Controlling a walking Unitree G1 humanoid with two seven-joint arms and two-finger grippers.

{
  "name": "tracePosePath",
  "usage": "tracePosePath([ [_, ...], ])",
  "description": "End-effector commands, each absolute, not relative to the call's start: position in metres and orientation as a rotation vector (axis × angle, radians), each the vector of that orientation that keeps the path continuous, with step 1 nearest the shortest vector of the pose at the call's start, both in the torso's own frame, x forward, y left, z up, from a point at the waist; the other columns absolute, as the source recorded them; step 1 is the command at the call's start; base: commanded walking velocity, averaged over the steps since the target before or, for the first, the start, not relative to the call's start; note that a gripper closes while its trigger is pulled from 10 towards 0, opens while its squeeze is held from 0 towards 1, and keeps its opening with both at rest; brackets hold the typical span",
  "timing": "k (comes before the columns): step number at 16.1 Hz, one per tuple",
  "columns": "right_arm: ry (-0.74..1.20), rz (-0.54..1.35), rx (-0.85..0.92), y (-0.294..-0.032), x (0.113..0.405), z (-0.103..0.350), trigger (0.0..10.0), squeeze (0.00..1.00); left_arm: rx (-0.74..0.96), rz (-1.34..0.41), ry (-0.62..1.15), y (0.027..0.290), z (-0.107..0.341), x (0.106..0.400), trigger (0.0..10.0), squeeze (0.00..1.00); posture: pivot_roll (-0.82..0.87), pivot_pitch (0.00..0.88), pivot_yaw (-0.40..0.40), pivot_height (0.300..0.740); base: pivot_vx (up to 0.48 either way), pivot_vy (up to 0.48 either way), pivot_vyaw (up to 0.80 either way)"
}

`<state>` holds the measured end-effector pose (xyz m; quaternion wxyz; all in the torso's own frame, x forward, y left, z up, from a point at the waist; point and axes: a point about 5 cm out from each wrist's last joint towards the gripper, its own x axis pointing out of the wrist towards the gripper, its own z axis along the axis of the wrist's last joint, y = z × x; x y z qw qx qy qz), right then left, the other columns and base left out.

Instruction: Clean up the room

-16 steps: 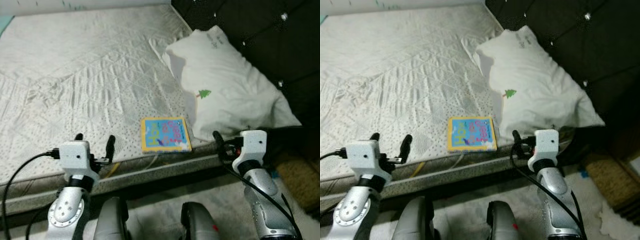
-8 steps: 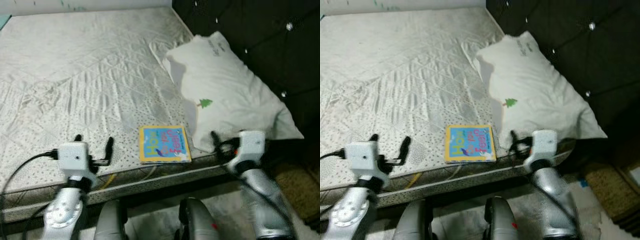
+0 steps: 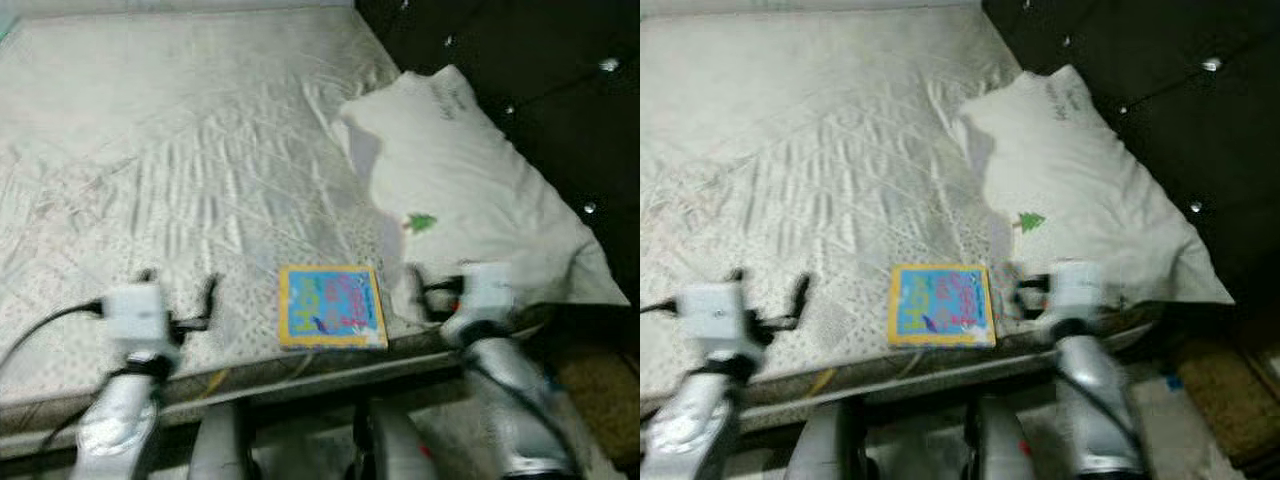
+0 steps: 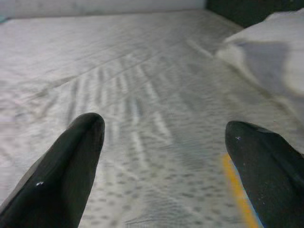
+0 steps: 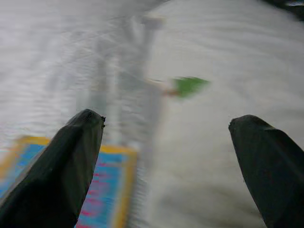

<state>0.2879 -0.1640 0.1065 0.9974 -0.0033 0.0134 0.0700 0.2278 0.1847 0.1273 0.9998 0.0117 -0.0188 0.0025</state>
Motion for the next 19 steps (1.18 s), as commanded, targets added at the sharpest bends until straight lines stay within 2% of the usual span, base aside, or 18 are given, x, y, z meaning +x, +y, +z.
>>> tracePosePath([
  [1,0.035,0.099,-0.024,-0.177,0.285,0.105,10.0,0.0,0.011,-0.009,-0.038,0.179,0.127,0.227,10.0,0.0,0.0,0.172,-0.024,0.602,0.356,0.0,0.0],
  [7,0.035,0.102,-0.022,-0.177,0.285,0.105,10.0,0.0,0.008,-0.01,-0.037,0.179,0.127,0.227,10.0,0.0,0.0,0.173,-0.023,0.602,0.354,0.0,0.0],
  [9,0.1,0.28,-0.111,-0.168,0.289,0.096,10.0,0.0,0.025,0.032,-0.032,0.18,0.128,0.228,10.0,0.0,0.02,0.185,-0.016,0.602,0.0,0.0,0.0],
  [11,0.085,0.29,-0.119,-0.165,0.289,0.097,10.0,0.0,0.027,0.031,-0.032,0.181,0.128,0.228,10.0,0.0,0.02,0.179,-0.015,0.602,0.0,0.0,0.0],
  [14,0.081,0.295,-0.115,-0.164,0.291,0.098,10.0,0.0,0.028,0.028,-0.033,0.181,0.128,0.23,10.0,0.0,0.02,0.17,-0.013,0.602,0.0,0.0,0.8],
  [19,0.079,0.249,-0.089,-0.169,0.295,0.095,10.0,0.0,0.039,0.008,-0.039,0.178,0.129,0.234,10.0,0.0,0.02,0.154,-0.006,0.602,0.0,0.0,0.0],
])
